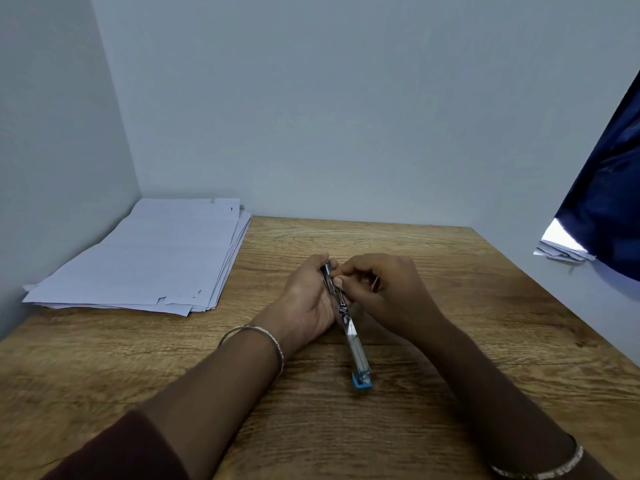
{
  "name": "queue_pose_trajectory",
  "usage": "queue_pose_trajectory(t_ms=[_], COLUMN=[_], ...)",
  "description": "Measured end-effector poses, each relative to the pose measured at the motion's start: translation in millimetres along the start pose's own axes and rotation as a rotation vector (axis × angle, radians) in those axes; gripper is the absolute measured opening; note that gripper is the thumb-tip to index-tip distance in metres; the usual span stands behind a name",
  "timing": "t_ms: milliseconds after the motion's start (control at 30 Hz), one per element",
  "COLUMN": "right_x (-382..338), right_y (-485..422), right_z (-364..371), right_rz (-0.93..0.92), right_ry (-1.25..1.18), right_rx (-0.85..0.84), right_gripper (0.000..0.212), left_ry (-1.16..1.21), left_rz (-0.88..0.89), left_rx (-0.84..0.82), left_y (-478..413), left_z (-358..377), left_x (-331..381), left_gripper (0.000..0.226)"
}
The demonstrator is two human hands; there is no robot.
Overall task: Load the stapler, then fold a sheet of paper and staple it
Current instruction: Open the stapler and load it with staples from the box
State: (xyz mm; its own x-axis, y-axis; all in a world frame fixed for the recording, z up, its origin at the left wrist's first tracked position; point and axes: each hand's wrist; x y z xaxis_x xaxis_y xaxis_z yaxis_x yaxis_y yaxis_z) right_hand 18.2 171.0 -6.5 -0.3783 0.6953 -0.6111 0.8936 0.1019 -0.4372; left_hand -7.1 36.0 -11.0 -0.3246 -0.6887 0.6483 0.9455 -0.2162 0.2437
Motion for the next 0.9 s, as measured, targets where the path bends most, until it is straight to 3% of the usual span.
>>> queue_pose_trajectory(t_ms=[200,300,400,500,567,700,800,900], right_x=[-12.2,-11.7,-7.1,-2.2,-2.5,-5.5,-4.6,-4.8], right_y=[5.2,5.6,5.5,2.6,1.6,3.1,4.3,4.9], right_z=[-2.1,-5.1,-8.8,-10.3,-13.4,-16.7,-11.9,-8.0], right_rz=[-0.176,-0.118,-0.046,-0.01,-0.017,-0.089,-0.065,-0.127], right_ry=[0.437,0.303,0.201,0.169,0.134,0.046,-0.006,0.016], right_rx=[-0.068,-0.055,0.071,0.131,0.047,-0.28,-0.353,-0.372], right_gripper=[0.032,0.032,0.032,0.019,0.021,0.035,0.029,0.04], left_ry=[0.012,0.019,0.049,0.066,0.091,0.145,0.181,0.229], left_rz=[0.029,0.037,0.055,0.061,0.069,0.096,0.096,0.119], left_rx=[-0.037,-0.071,-0.115,-0.132,-0.15,-0.188,-0.19,-0.17], left_y=[-1.4,-4.1,-7.2,-9.9,-10.8,-11.1,-12.5,-14.6], left_z=[-2.9,-4.0,-5.4,-8.3,-10.4,-13.7,-16.2,-18.4], left_x=[2.3,1.2,0.7,2.5,3.9,9.8,15.4,18.2], left_gripper=[0.038,0.039,0.039,0.041,0.041,0.045,0.048,0.049])
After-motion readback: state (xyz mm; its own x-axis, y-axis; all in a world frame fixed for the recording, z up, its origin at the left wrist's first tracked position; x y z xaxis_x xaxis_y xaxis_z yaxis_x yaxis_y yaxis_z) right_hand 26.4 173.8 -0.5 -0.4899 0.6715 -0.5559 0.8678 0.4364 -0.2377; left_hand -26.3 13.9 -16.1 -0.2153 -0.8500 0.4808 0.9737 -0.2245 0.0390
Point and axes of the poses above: each hand's wrist, its own y-axis away from the middle knuckle, its own z-axis out of the palm, x = y × z, and after that the axes turned 11 degrees about z, right-handed
